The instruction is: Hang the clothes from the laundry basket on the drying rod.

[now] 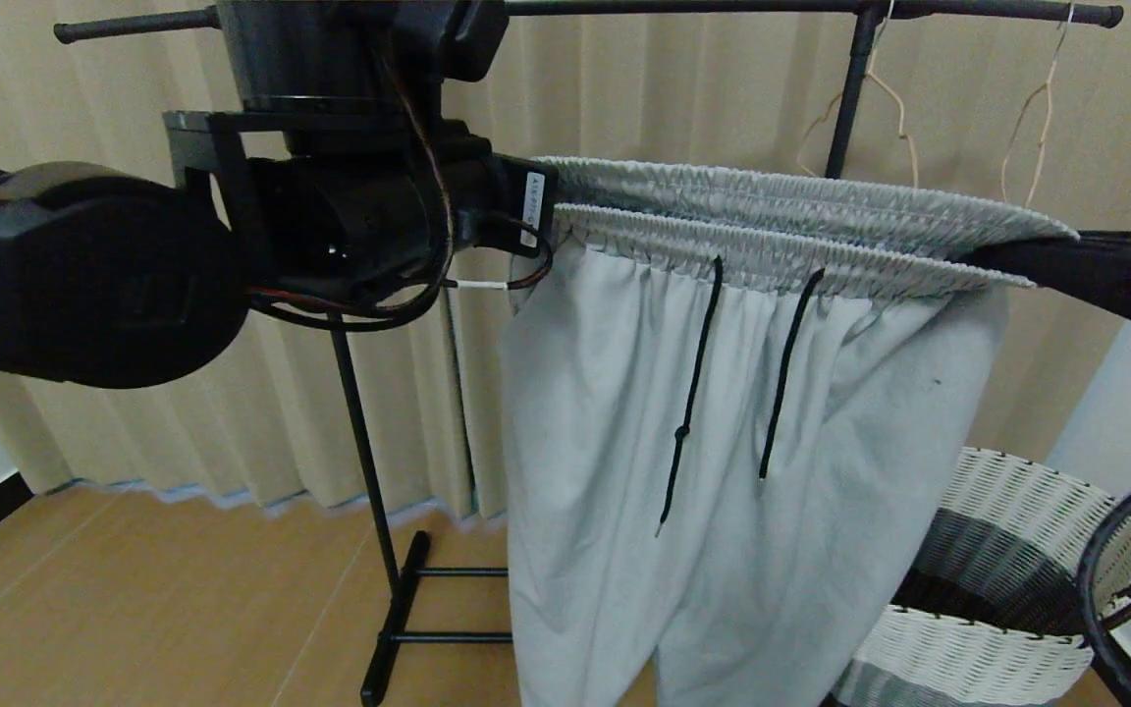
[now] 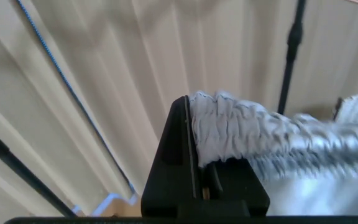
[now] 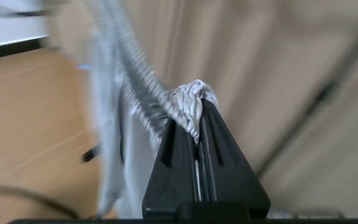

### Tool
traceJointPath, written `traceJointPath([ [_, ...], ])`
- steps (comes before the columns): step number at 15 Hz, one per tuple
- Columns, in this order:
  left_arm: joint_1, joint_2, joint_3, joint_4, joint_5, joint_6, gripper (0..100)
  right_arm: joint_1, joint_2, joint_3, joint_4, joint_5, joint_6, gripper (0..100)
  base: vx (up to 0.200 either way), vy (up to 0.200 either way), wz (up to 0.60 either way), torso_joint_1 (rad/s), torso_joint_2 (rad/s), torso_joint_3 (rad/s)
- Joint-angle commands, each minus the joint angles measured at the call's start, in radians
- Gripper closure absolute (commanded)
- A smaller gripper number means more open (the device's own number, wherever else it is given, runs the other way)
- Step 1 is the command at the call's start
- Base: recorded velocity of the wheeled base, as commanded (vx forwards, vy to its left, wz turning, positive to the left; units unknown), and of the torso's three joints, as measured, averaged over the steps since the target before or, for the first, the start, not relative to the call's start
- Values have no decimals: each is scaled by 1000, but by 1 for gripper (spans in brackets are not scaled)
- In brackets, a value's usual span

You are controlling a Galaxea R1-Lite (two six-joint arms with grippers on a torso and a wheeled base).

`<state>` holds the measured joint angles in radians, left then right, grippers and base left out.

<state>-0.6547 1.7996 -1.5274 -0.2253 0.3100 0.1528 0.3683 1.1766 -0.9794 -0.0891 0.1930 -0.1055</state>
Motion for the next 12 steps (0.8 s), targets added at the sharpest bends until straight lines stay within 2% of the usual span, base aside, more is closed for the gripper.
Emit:
traceJointPath([
  [1,13,61,-33,-12,4,-7,100,52,-86,50,0,26,-28,100,0,0,0,0,0,0],
  [3,21,72,-28,-26,21,-12,100,90,-91,59,0,26,-43,100,0,0,0,0,0,0],
  [7,23,63,-20,-25,23,-33,100,83,-63,51,-7,19,-43,100,0,0,0,0,0,0],
  [10,33,-43,93,-16,15,-32,100,-17,32,-9,-15,14,-43,100,0,0,0,0,0,0],
  [12,33,-134,202,-16,0,-29,100,-23,97,-56,-35,14,-39,100,0,0,0,0,0,0],
])
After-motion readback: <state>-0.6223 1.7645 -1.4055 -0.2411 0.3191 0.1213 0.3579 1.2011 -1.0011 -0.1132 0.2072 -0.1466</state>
